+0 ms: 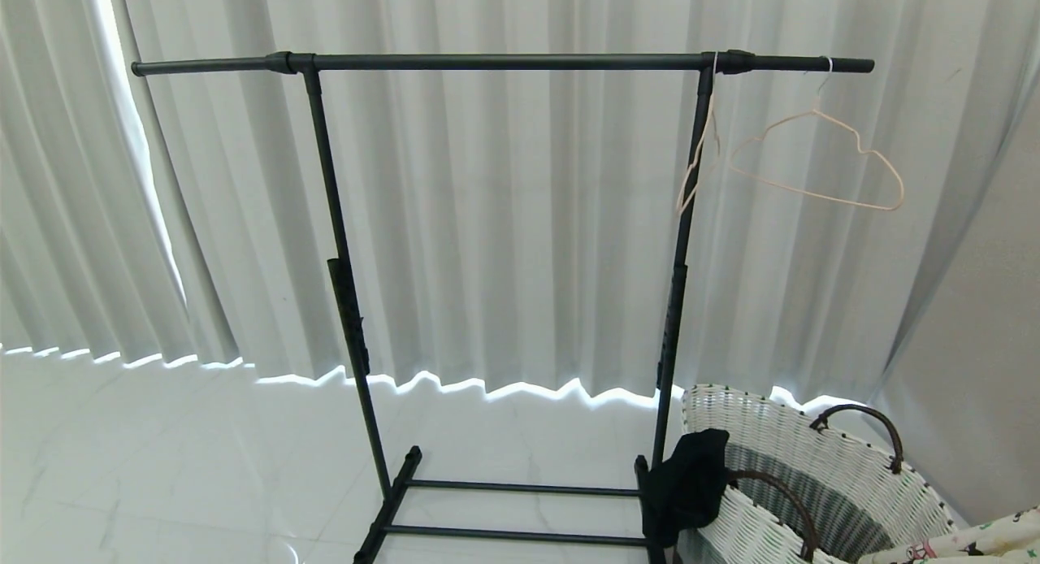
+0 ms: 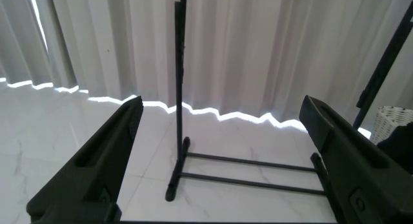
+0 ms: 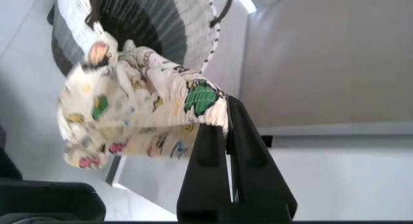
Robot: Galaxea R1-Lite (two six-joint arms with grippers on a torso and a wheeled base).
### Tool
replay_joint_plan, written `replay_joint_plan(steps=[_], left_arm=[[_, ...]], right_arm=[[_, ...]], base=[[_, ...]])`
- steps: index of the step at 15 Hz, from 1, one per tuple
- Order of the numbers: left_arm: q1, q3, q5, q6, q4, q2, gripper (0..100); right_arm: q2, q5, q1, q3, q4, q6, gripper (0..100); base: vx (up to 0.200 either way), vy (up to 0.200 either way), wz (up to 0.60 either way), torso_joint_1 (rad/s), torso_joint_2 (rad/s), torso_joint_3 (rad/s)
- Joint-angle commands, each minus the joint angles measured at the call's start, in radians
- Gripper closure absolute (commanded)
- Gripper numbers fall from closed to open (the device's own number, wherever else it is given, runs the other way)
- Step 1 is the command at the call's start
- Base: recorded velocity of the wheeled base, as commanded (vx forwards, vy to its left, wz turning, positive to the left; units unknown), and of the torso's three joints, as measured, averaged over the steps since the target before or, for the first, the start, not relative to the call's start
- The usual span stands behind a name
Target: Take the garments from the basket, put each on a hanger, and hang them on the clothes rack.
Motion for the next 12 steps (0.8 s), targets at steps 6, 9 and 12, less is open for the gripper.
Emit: replay_joint_plan(steps=[6,9,12], left_arm=[[0.0,0.0,-0.002,0.022,0.001,0.001,0],[0.0,0.0,-0.003,0.022,0.001,0.001,0],[0.0,0.0,-0.003,0.019,0.001,0.001,0]], right_arm=[[-0.057,-0.002,0.012,-0.005,-0.002,-0.004,100],[-0.052,-0.002,0.066,-0.003,-0.002,-0.004,100],[-0.043,-0.002,0.105,-0.002,-0.002,-0.004,100]], base=[[0.0,0.067,0.0,0.001,0.0,0.001],[0.0,0.2,0.0,0.002,0.0,0.001],[0.0,0.2,0.0,0.002,0.0,0.004]])
